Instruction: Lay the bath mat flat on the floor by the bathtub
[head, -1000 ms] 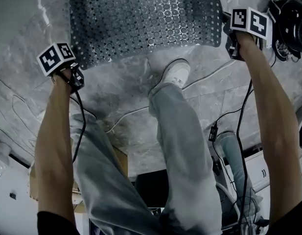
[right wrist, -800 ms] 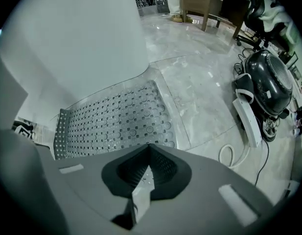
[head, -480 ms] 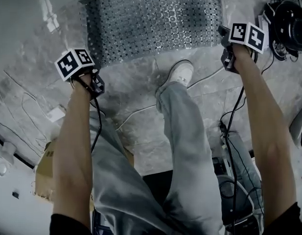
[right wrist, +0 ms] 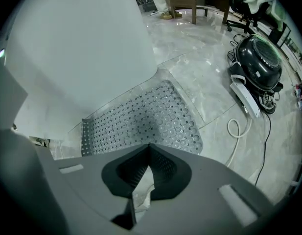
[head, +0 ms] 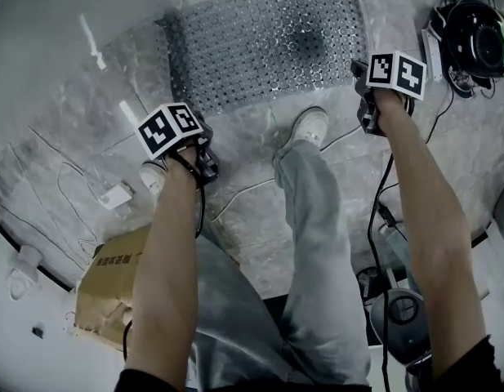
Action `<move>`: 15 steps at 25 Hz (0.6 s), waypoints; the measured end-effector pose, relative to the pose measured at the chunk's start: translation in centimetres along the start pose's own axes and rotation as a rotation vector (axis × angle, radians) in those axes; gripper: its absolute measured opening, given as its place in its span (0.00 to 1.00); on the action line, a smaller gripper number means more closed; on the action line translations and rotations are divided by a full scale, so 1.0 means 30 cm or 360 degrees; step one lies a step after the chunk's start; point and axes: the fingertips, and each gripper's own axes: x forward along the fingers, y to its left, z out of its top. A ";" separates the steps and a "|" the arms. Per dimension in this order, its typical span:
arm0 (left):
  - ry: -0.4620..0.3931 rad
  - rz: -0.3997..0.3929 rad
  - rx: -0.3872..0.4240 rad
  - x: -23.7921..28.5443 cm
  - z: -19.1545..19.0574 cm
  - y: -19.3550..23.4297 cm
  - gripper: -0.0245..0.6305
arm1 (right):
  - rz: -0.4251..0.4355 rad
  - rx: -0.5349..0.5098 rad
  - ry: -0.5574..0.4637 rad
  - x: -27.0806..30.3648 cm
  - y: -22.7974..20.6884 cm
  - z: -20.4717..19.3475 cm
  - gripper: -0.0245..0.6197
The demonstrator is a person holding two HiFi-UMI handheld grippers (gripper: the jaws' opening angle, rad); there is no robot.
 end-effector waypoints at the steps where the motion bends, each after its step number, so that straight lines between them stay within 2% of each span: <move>1: 0.0001 -0.0013 0.0022 -0.015 -0.004 -0.019 0.04 | 0.0007 0.0005 -0.0001 -0.012 0.010 -0.007 0.05; 6: 0.0005 -0.0072 0.0069 -0.085 -0.014 -0.079 0.04 | 0.0022 0.0040 -0.0012 -0.068 0.058 -0.063 0.05; 10: 0.0006 -0.0144 0.0181 -0.149 -0.035 -0.157 0.04 | 0.0028 0.0069 -0.0024 -0.132 0.099 -0.106 0.05; 15: -0.0026 -0.0211 0.0205 -0.238 -0.043 -0.235 0.04 | 0.0031 -0.0021 -0.0054 -0.222 0.164 -0.104 0.05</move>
